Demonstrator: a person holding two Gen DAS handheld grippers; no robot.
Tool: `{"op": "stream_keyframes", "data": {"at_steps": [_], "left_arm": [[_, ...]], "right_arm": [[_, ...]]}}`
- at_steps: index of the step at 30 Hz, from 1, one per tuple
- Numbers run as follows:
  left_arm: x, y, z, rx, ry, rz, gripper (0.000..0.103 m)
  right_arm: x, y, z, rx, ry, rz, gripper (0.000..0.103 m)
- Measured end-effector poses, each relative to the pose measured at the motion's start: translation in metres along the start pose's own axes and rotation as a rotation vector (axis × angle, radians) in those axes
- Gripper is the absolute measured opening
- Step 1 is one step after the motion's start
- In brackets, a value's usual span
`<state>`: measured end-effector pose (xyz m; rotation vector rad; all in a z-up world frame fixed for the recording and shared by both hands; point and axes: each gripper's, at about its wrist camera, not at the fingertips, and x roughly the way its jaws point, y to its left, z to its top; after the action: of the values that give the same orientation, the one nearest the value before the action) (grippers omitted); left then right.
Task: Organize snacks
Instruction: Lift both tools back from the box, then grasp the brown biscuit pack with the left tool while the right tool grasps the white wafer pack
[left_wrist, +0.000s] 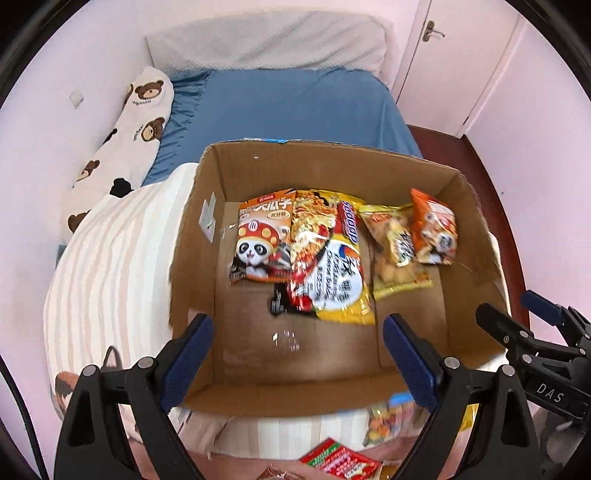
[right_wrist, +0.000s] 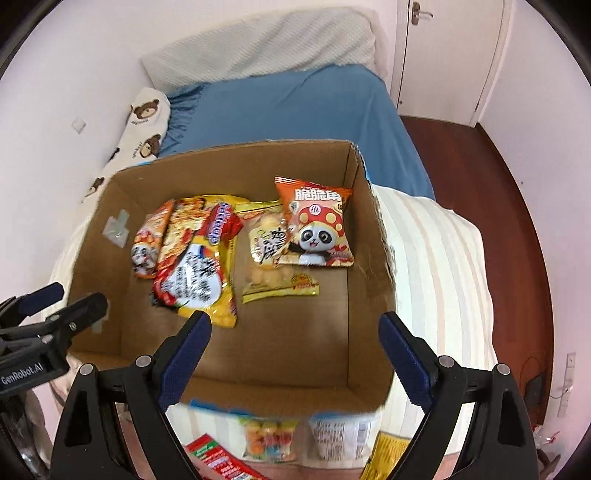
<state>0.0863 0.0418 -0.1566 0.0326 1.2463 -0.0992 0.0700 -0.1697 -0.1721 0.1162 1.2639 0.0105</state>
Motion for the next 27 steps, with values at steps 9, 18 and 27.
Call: {"op": "stream_keyframes", "data": {"at_steps": [9, 18, 27], "left_arm": [[-0.061, -0.005, -0.053, 0.009, -0.102, 0.009, 0.094], [-0.103, -0.006, -0.101, 0.022, -0.185, 0.026, 0.094], [-0.118, -0.006, -0.133, 0.004, -0.184, 0.007, 0.094]], "right_arm": [[-0.068, 0.002, -0.058, -0.003, -0.118, -0.015, 0.094], [-0.124, 0.005, -0.114, 0.002, -0.222, -0.013, 0.094], [-0.153, 0.001, -0.152, 0.047, -0.243, 0.032, 0.094]]}}
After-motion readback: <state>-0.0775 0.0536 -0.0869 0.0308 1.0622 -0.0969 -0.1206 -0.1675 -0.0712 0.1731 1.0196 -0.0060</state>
